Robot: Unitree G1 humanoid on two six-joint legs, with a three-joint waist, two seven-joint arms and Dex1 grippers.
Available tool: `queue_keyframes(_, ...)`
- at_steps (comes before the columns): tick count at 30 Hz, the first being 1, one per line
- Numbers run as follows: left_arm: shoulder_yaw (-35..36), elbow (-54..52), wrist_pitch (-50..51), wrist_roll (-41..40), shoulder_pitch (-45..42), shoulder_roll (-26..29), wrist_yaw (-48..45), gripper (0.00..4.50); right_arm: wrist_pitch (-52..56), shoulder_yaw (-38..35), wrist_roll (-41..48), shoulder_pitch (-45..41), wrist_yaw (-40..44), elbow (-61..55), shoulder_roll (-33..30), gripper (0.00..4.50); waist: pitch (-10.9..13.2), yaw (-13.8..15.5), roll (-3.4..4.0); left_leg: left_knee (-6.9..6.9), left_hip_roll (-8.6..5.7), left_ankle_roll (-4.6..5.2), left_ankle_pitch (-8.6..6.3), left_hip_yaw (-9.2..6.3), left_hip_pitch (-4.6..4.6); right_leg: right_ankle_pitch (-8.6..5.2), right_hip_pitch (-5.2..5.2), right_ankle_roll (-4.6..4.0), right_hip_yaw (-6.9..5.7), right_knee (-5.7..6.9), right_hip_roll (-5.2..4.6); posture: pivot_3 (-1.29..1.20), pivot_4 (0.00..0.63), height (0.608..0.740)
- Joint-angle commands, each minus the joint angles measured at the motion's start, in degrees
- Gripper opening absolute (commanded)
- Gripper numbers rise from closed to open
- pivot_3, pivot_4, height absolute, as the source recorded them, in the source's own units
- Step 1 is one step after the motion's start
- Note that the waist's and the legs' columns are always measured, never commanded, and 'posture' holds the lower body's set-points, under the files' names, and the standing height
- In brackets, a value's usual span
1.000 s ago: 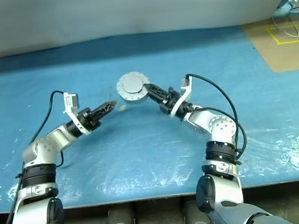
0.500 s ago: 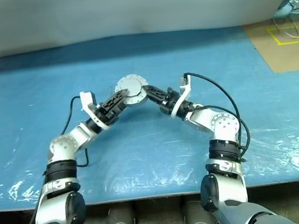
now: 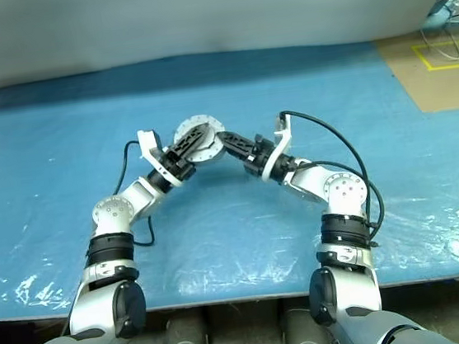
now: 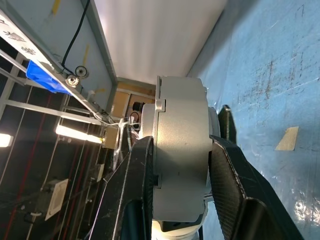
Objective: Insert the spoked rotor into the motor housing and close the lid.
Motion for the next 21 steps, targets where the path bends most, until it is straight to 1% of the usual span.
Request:
queue_keyframes(1, -0.71, -2.77, 0.76, -0.27, -0.2, 0.88, 0.47, 2.66, -1.03, -0.18, 3.61, -0.99, 0.94, -2.94, 0.62, 1.24, 0.0, 0.19, 0.0, 0.01, 0.0, 0.0, 0.0, 0.0, 0.0, 0.0, 0.0, 0.0, 0.0, 0.02, 0.0, 0.0, 0.15, 0.74)
queue_keyframes(5, -0.63, -5.91, 2.15, -2.56, 1.35, 1.8, -2.52, 2.62, -1.63, -0.17, 3.29, -1.54, 0.51, -1.91, 0.69, 1.24, 0.0, 0.17, 0.0, 0.05, -0.01, 0.0, 0.0, 0.0, 0.0, 0.0, 0.0, 0.0, 0.0, 0.08, -0.01, 0.0, 0.15, 0.74)
queue_keyframes(7, -0.87, -5.21, 2.64, -1.71, 0.99, 2.1, -0.29, 2.62, -1.99, 0.16, 2.91, -1.55, 0.18, -1.96, 0.63, 1.24, 0.0, 0.25, 0.0, 0.05, 0.01, 0.0, 0.0, 0.0, 0.03, 0.0, 0.0, 0.0, 0.01, 0.11, 0.0, 0.0, 0.15, 0.74)
queue_keyframes(10, -0.8, -6.19, 3.35, -2.53, 1.26, 2.41, -0.59, 2.61, -2.72, 0.63, 1.98, -1.61, -0.75, -1.91, 0.61, 1.24, 0.0, 0.29, 0.0, 0.12, 0.0, 0.0, 0.0, -0.01, 0.02, 0.0, 0.0, 0.0, 0.01, 0.17, -0.03, 0.0, 0.15, 0.74)
queue_keyframes(13, -0.03, -6.82, 3.74, -3.87, 1.08, 2.41, -0.71, 2.61, -5.57, 2.74, -1.79, -1.27, -0.19, -3.68, -0.15, 1.24, 0.0, 0.26, 0.0, 0.15, -0.03, 0.0, 0.0, -0.01, 0.02, 0.0, 0.0, 0.0, 0.01, 0.21, -0.07, 0.0, 0.15, 0.74)
queue_keyframes(15, 0.94, -5.72, 2.68, -3.77, 0.08, 2.53, 0.26, 2.61, -9.68, 4.18, -4.96, -0.92, 1.54, -5.2, -0.45, 1.24, 0.0, 0.26, 0.0, 0.15, -0.01, 0.0, 0.0, -0.01, 0.03, 0.0, 0.0, 0.0, 0.0, 0.22, -0.06, 0.0, 0.15, 0.74)
queue_keyframes(17, 2.0, -4.48, 1.7, -4.01, -1.0, 2.86, 0.76, 2.58, -11.07, 4.01, -4.77, -0.86, 2.59, -4.94, -0.21, 1.99, 0.0, 0.29, -0.01, 0.15, -0.01, 0.0, 0.0, -0.02, 0.02, 0.0, 0.0, 0.0, 0.0, 0.23, -0.06, 0.0, 0.15, 0.74)
queue_keyframes(18, 2.3, -4.1, 1.38, -3.99, -1.4, 3.03, 1.04, 2.58, -10.7, 3.94, -3.96, -0.86, 3.03, -4.73, -0.27, 2.22, 0.0, 0.31, -0.01, 0.16, -0.02, 0.0, 0.0, -0.03, 0.02, 0.0, 0.0, 0.0, -0.01, 0.23, -0.07, 0.0, 0.15, 0.74)
queue_keyframes(21, 2.73, -2.99, 0.55, -3.78, -2.22, 3.79, 1.25, 2.58, -9.06, 3.98, -2.52, -1.06, 2.37, -3.68, -0.65, 3.29, 0.0, 0.3, -0.01, 0.18, -0.04, 0.0, 0.0, -0.03, 0.0, 0.0, 0.0, 0.01, 0.0, 0.23, -0.07, 0.0, 0.15, 0.74)
